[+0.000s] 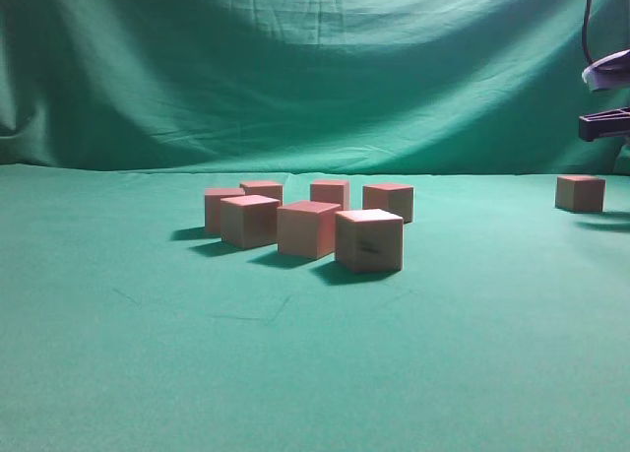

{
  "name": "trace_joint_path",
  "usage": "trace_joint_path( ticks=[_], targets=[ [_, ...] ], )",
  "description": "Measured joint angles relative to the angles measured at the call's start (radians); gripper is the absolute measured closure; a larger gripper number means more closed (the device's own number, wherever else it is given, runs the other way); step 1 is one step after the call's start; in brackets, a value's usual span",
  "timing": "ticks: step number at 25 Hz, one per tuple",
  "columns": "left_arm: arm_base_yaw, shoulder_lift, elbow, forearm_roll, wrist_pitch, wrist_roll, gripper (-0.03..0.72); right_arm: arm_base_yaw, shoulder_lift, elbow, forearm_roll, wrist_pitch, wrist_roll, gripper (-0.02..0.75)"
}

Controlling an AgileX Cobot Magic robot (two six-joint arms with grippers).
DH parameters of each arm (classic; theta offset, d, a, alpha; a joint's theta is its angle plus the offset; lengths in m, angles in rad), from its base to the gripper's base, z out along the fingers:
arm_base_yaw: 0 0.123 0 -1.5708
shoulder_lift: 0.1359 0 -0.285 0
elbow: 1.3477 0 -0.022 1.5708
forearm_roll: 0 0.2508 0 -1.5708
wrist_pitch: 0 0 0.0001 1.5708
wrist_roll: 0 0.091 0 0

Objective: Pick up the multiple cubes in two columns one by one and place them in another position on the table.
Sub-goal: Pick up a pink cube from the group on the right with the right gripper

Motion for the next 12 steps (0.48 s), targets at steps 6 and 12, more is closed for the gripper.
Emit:
trace_joint_path(
  ticks=[6,12],
  targets=[
    [0.000,0.000,0.000,0.000,0.000,0.000,0.688,0.000,-0.015,-0.002,0.017,0.067,0.010,0.475],
    [0.000,0.000,0.000,0.000,0.000,0.000,0.688,0.058,-0.184,-0.002,0.038,0.180,0.010,0.475]
  ],
)
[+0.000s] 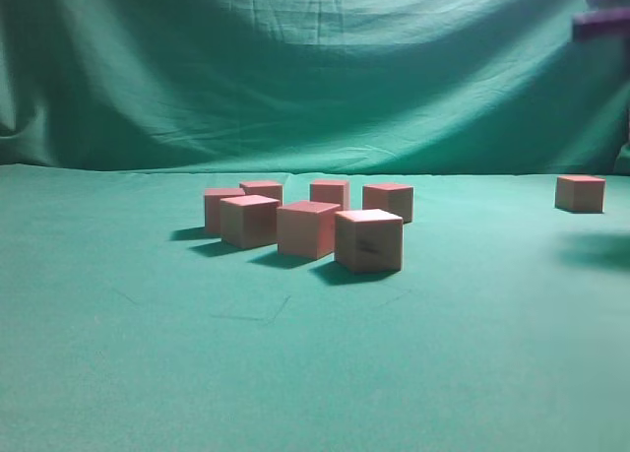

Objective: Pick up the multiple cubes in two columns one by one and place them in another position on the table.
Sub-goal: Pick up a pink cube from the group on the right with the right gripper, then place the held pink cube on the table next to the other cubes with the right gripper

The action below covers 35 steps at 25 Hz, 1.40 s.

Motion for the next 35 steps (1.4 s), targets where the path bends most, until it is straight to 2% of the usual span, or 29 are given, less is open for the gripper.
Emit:
trace_joint_path(
  ticks=[3,9,10,11,13,14,19,27,30,35],
  targets=[
    [0.000,0.000,0.000,0.000,0.000,0.000,0.688,0.097,-0.129,0.000,0.000,0.046,0.000,0.475],
    [0.000,0.000,0.000,0.000,0.000,0.000,0.688,0.360,-0.335,0.070,0.008,0.078,0.000,0.475],
    [0.000,0.000,0.000,0.000,0.000,0.000,0.688,0.398,-0.357,0.088,0.010,0.079,0.001,0.475],
    [0.000,0.000,0.000,0.000,0.000,0.000,0.688,0.398,-0.357,0.088,0.010,0.079,0.001,0.475],
    [0.000,0.000,0.000,0.000,0.000,0.000,0.688,0.488,-0.398,0.137,0.016,0.079,0.001,0.475],
    [0.000,0.000,0.000,0.000,0.000,0.000,0.688,0.565,-0.426,0.178,0.035,0.084,-0.010,0.475],
    [0.000,0.000,0.000,0.000,0.000,0.000,0.688,0.723,-0.438,0.256,0.061,0.094,-0.042,0.475],
    [0.000,0.000,0.000,0.000,0.000,0.000,0.688,0.891,-0.440,0.397,0.085,-0.081,-0.073,0.475],
    [0.000,0.000,0.000,0.000,0.000,0.000,0.688,0.901,-0.440,0.429,0.096,-0.147,-0.077,0.475],
    [0.000,0.000,0.000,0.000,0.000,0.000,0.688,0.901,-0.395,0.435,0.083,-0.173,-0.077,0.475]
  ],
)
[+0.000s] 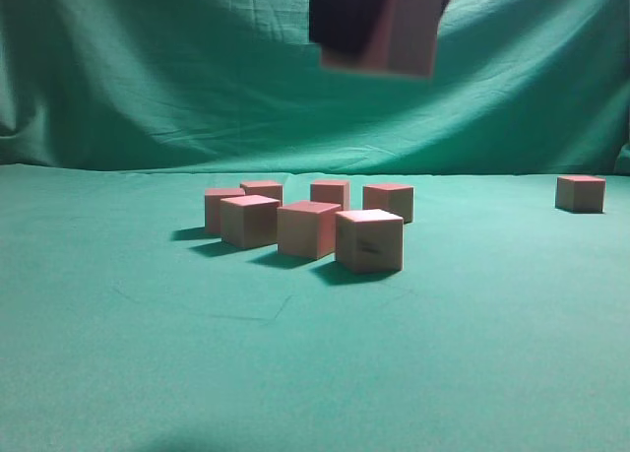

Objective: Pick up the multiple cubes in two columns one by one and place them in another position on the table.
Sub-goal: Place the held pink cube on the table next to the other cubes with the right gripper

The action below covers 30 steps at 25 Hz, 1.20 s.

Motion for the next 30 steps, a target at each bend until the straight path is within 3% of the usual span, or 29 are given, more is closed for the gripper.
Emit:
trace_joint_path(
  ticks=[30],
  targets=[
    [0.000,0.000,0.000,0.000,0.000,0.000,0.688,-0.068,0.268,0.002,-0.060,-0.160,0.050,0.475]
  ],
)
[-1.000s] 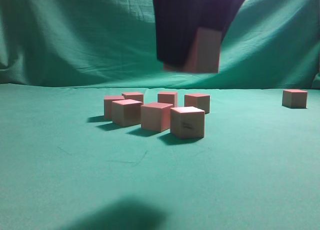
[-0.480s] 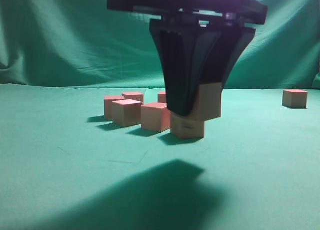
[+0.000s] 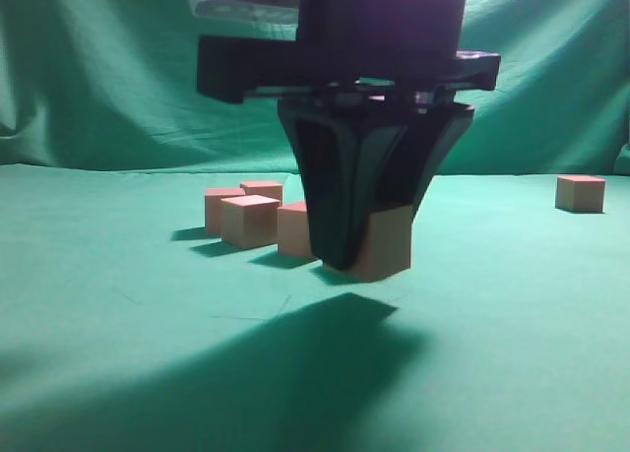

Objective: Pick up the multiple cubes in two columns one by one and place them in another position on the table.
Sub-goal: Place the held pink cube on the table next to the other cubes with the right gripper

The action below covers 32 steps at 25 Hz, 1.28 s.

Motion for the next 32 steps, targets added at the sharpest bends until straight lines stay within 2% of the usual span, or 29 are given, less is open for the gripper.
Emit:
trace_joint_path(
  ticks=[16,32],
  targets=[
    [0.000,0.000,0.000,0.000,0.000,0.000,0.688,0.000,0.021,0.000,-0.067,-0.019,0.006,0.475],
    [0.000,0.000,0.000,0.000,0.000,0.000,0.688,0.000,0.037,0.000,-0.072,-0.024,0.007,0.475]
  ],
)
